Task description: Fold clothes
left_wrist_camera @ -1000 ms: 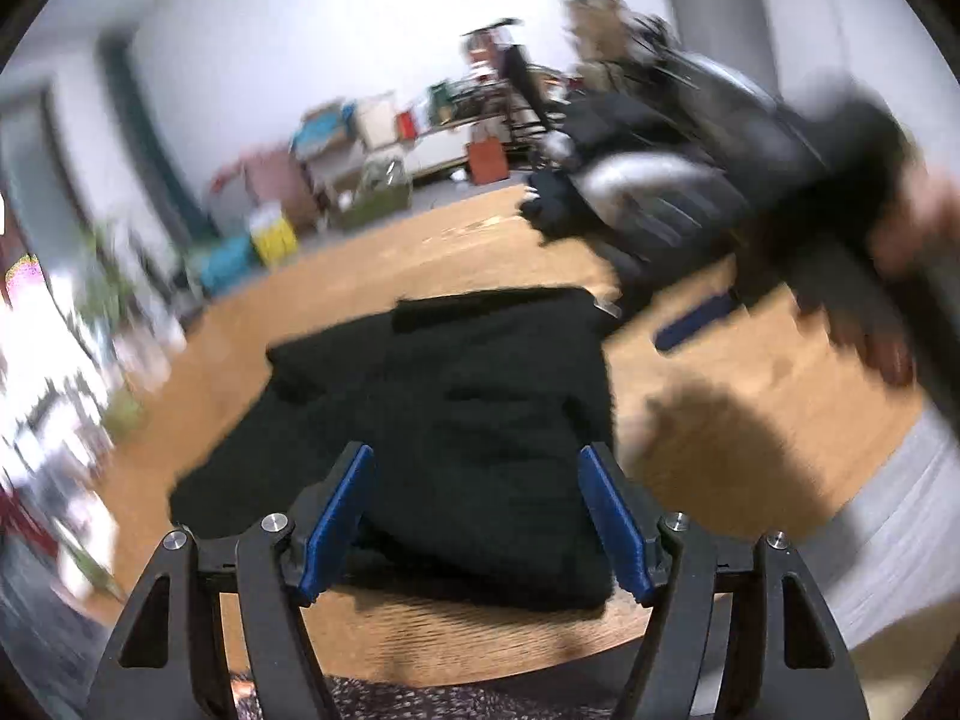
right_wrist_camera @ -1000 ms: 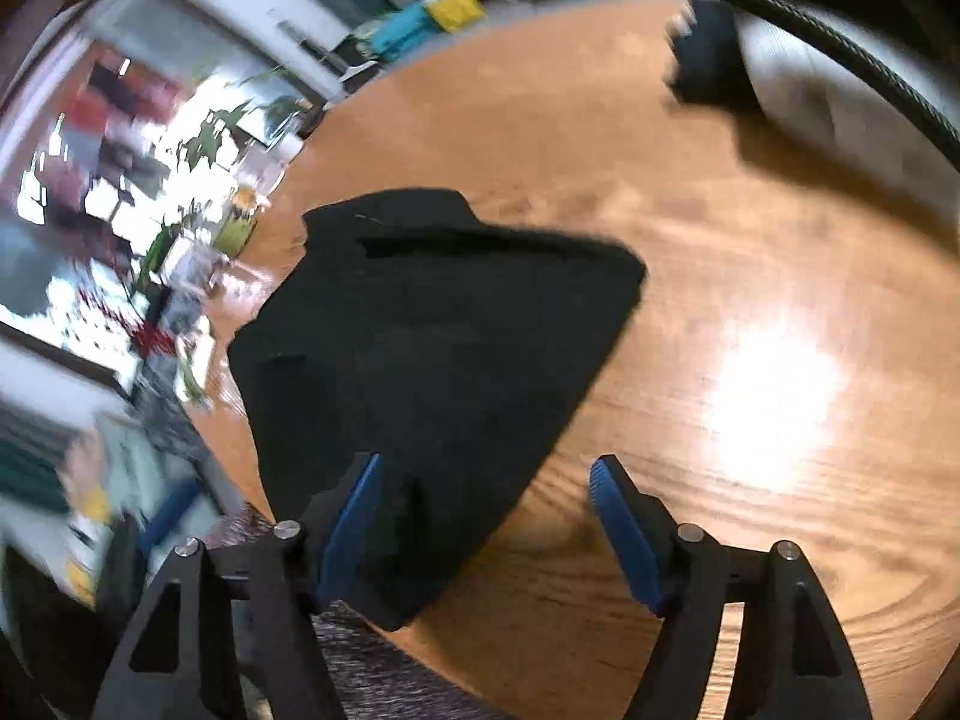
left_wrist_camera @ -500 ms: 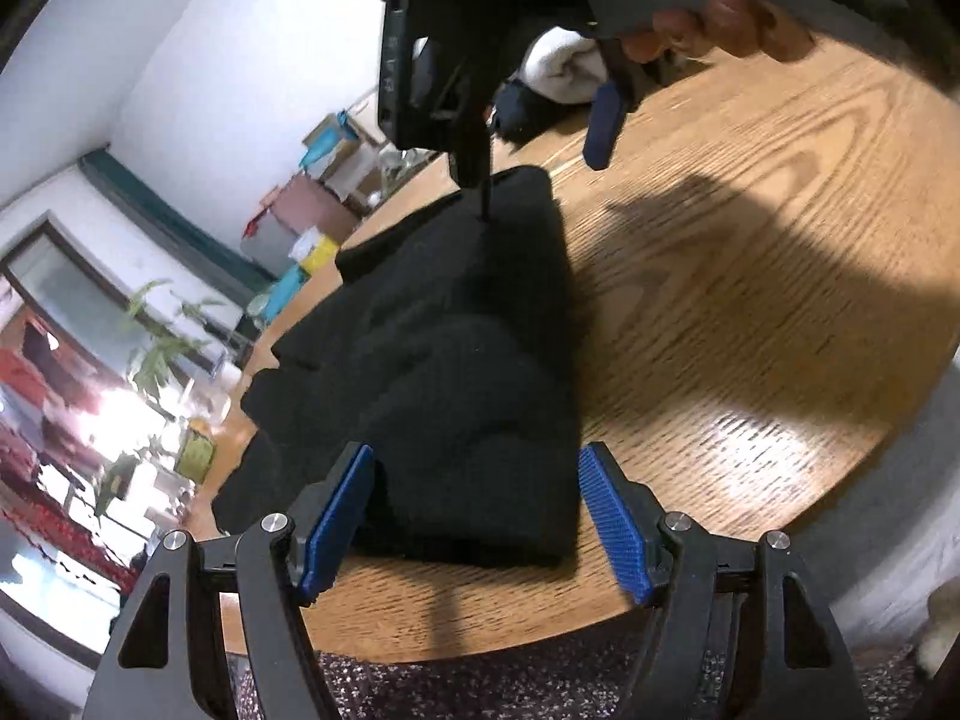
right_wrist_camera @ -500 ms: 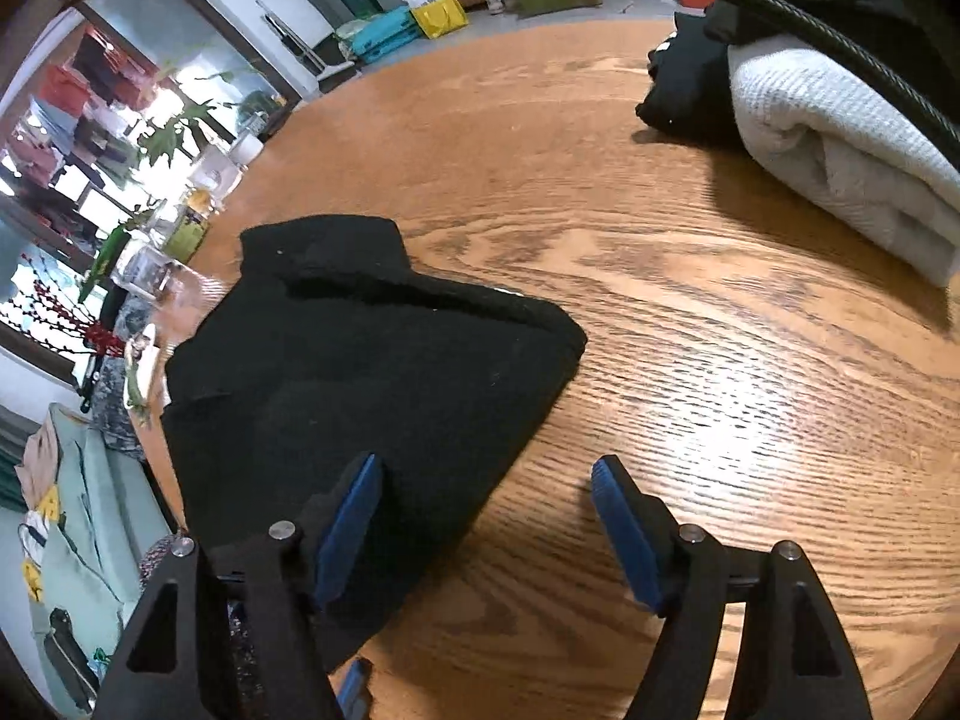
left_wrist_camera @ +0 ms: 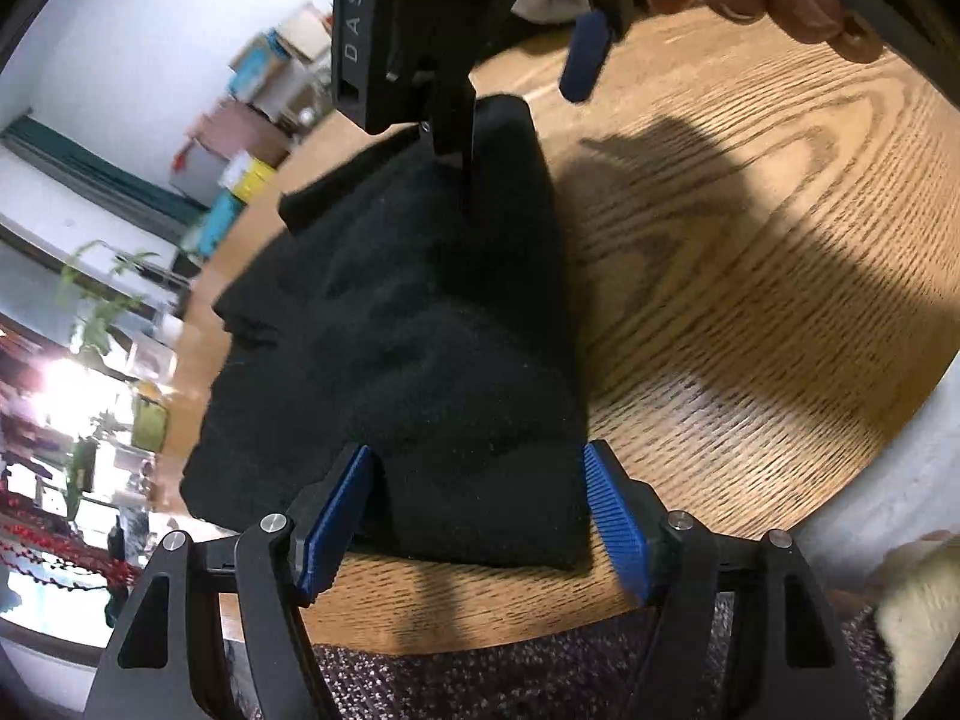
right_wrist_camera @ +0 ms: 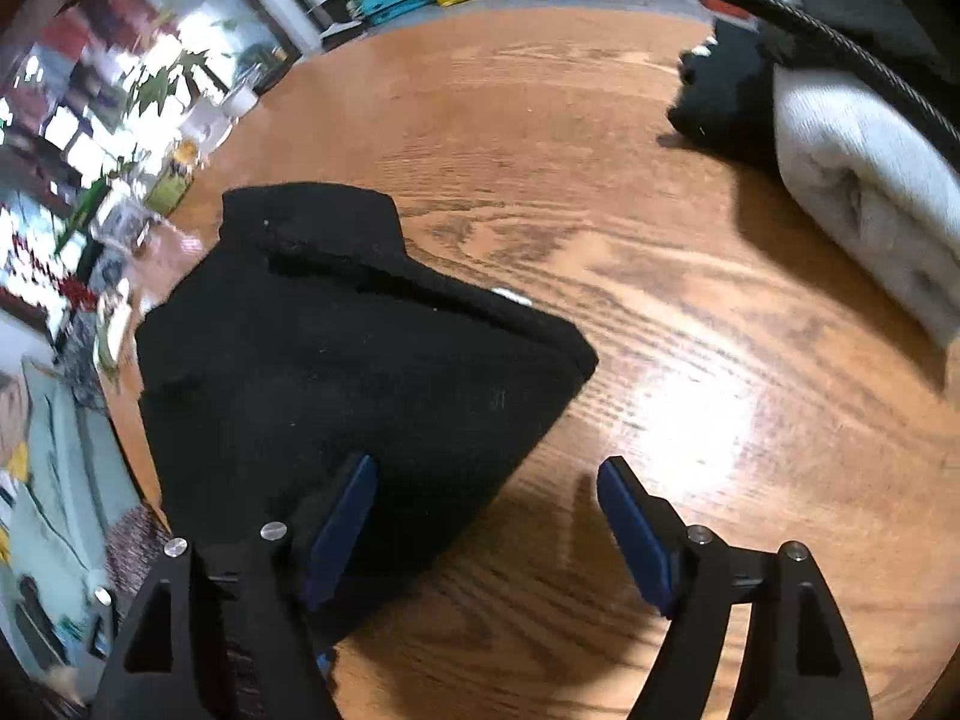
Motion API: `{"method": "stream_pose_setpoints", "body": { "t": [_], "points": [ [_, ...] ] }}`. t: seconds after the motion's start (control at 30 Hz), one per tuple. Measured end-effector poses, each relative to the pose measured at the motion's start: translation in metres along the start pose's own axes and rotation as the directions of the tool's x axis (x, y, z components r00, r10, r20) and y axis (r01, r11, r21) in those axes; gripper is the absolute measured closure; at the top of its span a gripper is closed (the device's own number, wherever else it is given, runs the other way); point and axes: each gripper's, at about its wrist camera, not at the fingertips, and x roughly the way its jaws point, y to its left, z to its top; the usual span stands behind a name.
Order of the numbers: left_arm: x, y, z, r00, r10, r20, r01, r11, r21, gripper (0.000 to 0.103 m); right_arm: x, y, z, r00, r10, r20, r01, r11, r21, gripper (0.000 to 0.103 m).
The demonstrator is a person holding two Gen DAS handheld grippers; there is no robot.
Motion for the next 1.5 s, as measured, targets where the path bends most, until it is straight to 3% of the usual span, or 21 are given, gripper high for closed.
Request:
{"method": "stream_pose_setpoints", "body": {
  "t": [0.13, 0.33, 0.53, 0.77, 0.93, 1.0, 1.03, 1.17, 1.27, 1.37, 1.5],
  "points": [
    [0.01, 0.01, 0.012, 0.995, -0.057, -0.083, 0.058, 0.998, 0.011, 0.026, 0.003, 0.007, 0.006, 1.0, -0.025, -0.004, 0.024, 0.993, -0.12, 0.022],
    [0.025, 0.028, 0.027, 0.972, -0.149, -0.182, 0.15, 0.989, -0.005, 0.024, 0.006, 0.014, 0.007, 1.0, -0.021, 0.017, 0.025, 0.951, -0.307, 0.02],
    [0.032, 0.037, 0.029, 0.965, -0.181, -0.191, 0.178, 0.984, -0.028, 0.023, 0.007, 0.009, 0.007, 0.999, 0.022, 0.031, -0.008, 0.92, -0.393, 0.017],
    [0.041, 0.046, 0.034, 0.951, -0.208, -0.23, 0.206, 0.978, -0.033, 0.023, 0.002, 0.014, 0.003, 0.998, 0.015, 0.068, 0.018, 0.889, -0.458, 0.017],
    [0.039, 0.042, 0.031, 0.965, -0.128, -0.229, 0.137, 0.99, 0.025, 0.023, -0.004, 0.015, -0.003, 0.997, 0.027, 0.067, 0.006, 0.893, -0.449, 0.017],
    [0.039, 0.042, 0.028, 0.97, -0.099, -0.223, 0.111, 0.993, 0.042, 0.023, -0.008, 0.02, -0.014, 0.996, -0.002, 0.091, 0.044, 0.88, -0.472, 0.017],
    [0.04, 0.042, 0.026, 0.972, -0.087, -0.219, 0.1, 0.994, 0.048, 0.026, -0.011, 0.024, -0.019, 0.994, -0.014, 0.105, 0.064, 0.871, -0.488, 0.017],
    [0.035, 0.041, 0.023, 0.977, -0.088, -0.195, 0.102, 0.993, 0.061, 0.061, -0.025, 0.034, -0.045, 0.991, -0.026, 0.135, 0.094, 0.84, -0.534, 0.017],
    [0.031, 0.043, 0.022, 0.978, -0.093, -0.185, 0.105, 0.993, 0.06, 0.074, -0.03, 0.036, -0.057, 0.991, -0.029, 0.134, 0.097, 0.836, -0.54, 0.017],
    [0.022, 0.048, 0.02, 0.981, -0.094, -0.172, 0.104, 0.993, 0.051, 0.081, -0.033, 0.035, -0.062, 0.989, -0.048, 0.138, 0.116, 0.832, -0.543, 0.017],
    [0.01, 0.055, 0.016, 0.983, -0.095, -0.154, 0.102, 0.994, 0.039, 0.083, -0.04, 0.034, -0.061, 0.984, -0.052, 0.168, 0.134, 0.839, -0.528, 0.017]
  ]
}}
